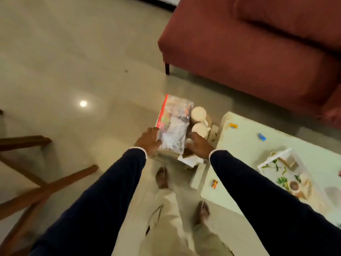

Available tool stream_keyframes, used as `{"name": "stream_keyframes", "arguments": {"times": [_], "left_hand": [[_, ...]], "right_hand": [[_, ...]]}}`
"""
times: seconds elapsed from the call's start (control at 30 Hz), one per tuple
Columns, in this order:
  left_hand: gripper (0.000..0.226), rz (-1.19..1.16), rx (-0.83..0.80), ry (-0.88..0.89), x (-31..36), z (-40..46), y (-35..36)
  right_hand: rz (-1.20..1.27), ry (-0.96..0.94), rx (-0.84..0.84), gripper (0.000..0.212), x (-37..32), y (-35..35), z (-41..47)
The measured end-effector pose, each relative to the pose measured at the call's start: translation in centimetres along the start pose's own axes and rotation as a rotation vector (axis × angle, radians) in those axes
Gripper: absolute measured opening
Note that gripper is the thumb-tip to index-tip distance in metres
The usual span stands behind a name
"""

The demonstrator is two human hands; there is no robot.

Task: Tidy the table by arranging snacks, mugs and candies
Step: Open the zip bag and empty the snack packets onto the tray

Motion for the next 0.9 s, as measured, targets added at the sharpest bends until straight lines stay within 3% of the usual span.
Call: {"name": "stream_keyframes", "arguments": {"times": [0.13, 0.33, 0.47, 0.7, 0.9], "left_hand": [[0.055, -0.234, 0.024, -0.081, -3.5, 4.5, 0.2], [0.059, -0.565, -0.046, -0.17, -6.8, 8.2, 2.7], [0.042, -0.651, -0.04, -0.166, -7.7, 8.3, 3.9], [0.035, -0.646, -0.006, -0.187, -9.0, 8.2, 2.6], [0.027, -0.564, -0.008, -0.151, -8.4, 5.6, -0.1]], "right_hand": [[0.239, 0.205, -0.025, 0.064, -0.3, 2.5, 3.7], [0.646, 0.431, 0.129, 0.071, 1.2, 7.3, 7.2], [0.82, 0.537, 0.165, 0.062, 1.7, 9.3, 8.8], [0.819, 0.476, 0.05, 0.042, -0.2, 9.9, 10.7], [0.628, 0.421, 0.11, 0.027, -2.3, 8.8, 10.9]]}}
Point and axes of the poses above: each hand's wrist, its own z-axis towards the middle knuckle, its own y-axis out of the palm, x = y × z, the point moved 6 cm from there along z, towards the middle knuckle, and after that the axes turned 8 degrees about -z, right-handed, at the moved point
